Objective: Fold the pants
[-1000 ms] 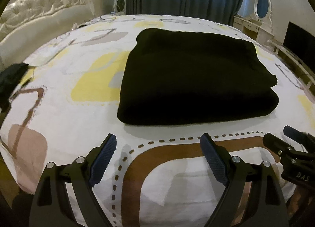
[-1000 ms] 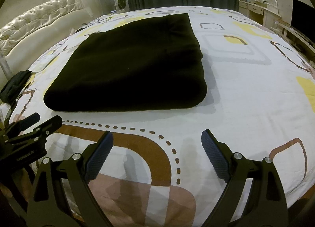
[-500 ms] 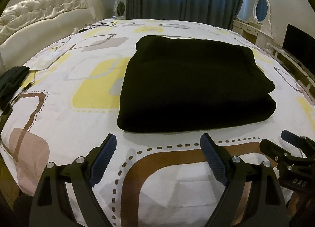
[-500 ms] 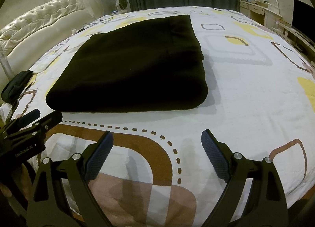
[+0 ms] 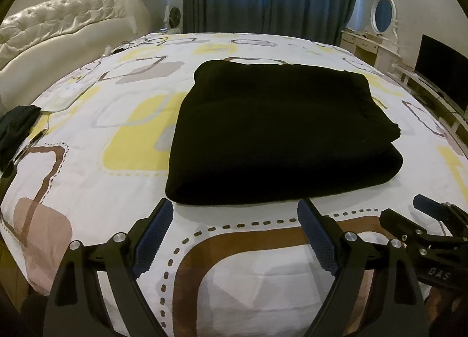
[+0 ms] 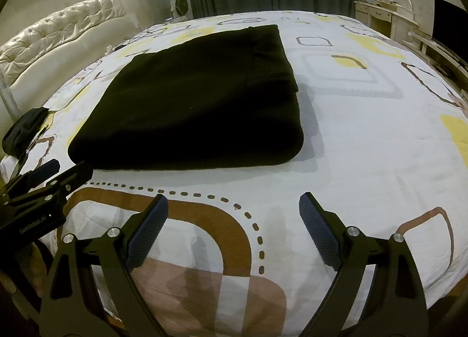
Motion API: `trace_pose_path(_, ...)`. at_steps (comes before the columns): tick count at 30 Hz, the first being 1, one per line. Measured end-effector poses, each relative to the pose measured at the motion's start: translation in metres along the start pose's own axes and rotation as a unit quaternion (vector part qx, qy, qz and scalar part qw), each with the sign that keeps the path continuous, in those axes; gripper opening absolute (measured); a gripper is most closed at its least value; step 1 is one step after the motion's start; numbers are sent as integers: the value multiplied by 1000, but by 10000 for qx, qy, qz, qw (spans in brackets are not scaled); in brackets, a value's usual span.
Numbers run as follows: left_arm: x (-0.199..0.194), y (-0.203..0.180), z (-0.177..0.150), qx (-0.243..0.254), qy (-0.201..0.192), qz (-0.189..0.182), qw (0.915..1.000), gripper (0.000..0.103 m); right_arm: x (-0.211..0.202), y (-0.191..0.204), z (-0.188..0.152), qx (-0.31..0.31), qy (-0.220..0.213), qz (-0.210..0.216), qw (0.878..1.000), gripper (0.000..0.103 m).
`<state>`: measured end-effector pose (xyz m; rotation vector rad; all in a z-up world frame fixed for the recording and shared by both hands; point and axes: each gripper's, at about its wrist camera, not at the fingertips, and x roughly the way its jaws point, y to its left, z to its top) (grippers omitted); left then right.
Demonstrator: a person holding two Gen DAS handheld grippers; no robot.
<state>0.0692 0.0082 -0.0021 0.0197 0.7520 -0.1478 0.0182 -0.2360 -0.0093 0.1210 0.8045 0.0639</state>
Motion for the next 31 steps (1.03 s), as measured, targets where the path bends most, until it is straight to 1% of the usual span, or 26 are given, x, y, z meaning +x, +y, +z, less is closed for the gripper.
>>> trace_pose_path(4,-1,0,0,-16,10,-36,10000,86,0,0,0,1,-2,0,10000,91)
trace_pose_path(9,-3,1,1,-55,-30,18,10000,86,-1,-1,1,-6,15,11,10000,91)
trace_pose_path(11,-4,1,2,-158,-32,133,9998,90,-1,-1,1,-3,14,10,10000,91)
trace_pose_path(14,-6,3,1,-286,-90,403,9987,91,-1,-1,0,2,24,15,10000,91)
trace_pose_path(15,-7,4,1,-316,-141,401,9986,91,0,-1,0,2,26,16,10000,91)
trace_pose_path(17,-8,4,1,-287,-143,211,9993,91,0,-1,0,6,29,19,10000,91)
trace_pose_path(19,-9,-1,3,-53,-148,-28,9999,91,1,-1,-1,-1,39,28,10000,91)
trace_pose_path(20,-11,-3,2,47,-180,-83,9998,91,1,-1,-1,-6,39,31,10000,91)
trace_pose_path(23,-16,-8,4,179,-350,-120,9992,91,0,-2,-2,-8,29,34,10000,91)
trace_pose_path(25,-19,-7,6,39,-406,-73,9991,91,-1,-3,-2,8,8,36,10000,91)
trace_pose_path(28,-18,-5,7,-45,-323,-177,9993,91,-4,-6,-1,56,-23,40,10000,91)
trace_pose_path(31,-18,-4,7,-36,-327,-140,9994,91,-8,-13,1,127,-67,28,9999,91)
